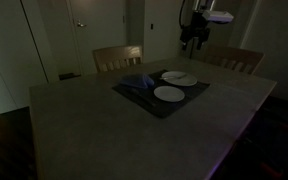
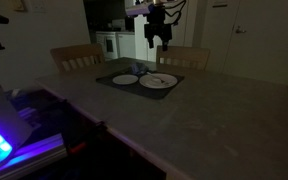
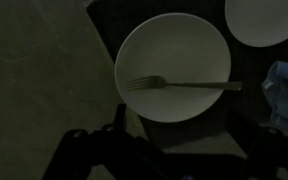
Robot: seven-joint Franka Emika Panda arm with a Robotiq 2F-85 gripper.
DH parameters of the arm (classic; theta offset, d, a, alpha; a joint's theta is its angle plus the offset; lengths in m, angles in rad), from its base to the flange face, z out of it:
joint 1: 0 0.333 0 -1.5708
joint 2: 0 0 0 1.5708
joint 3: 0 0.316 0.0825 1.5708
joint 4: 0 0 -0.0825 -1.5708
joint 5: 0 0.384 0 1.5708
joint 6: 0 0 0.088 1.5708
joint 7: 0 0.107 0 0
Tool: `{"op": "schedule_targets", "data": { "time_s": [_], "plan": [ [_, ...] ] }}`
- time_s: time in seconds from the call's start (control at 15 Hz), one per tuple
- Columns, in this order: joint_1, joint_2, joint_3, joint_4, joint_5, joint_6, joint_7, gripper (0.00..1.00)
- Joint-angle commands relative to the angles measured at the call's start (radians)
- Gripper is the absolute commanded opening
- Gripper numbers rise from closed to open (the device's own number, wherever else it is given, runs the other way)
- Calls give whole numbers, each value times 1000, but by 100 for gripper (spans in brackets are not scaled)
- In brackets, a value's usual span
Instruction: Move the fork from the plate to the table mat
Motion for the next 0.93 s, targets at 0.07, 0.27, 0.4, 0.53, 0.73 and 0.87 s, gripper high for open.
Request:
{"op": "schedule_targets", "data": {
  "time_s": [0.07,0.27,0.4,0.53,0.73,0.87],
  "plan": [
    [27,45,-19,48,-122,-38,226,100],
    [37,79,-20,91,-108,-80,412,100],
    [49,114,-24,129,-93,-99,533,100],
    [59,155,-29,166,-78,-105,649,100],
    [75,213,-36,211,-49,-109,818,100],
    [82,238,-47,239,-36,-146,915,100]
  ]
}}
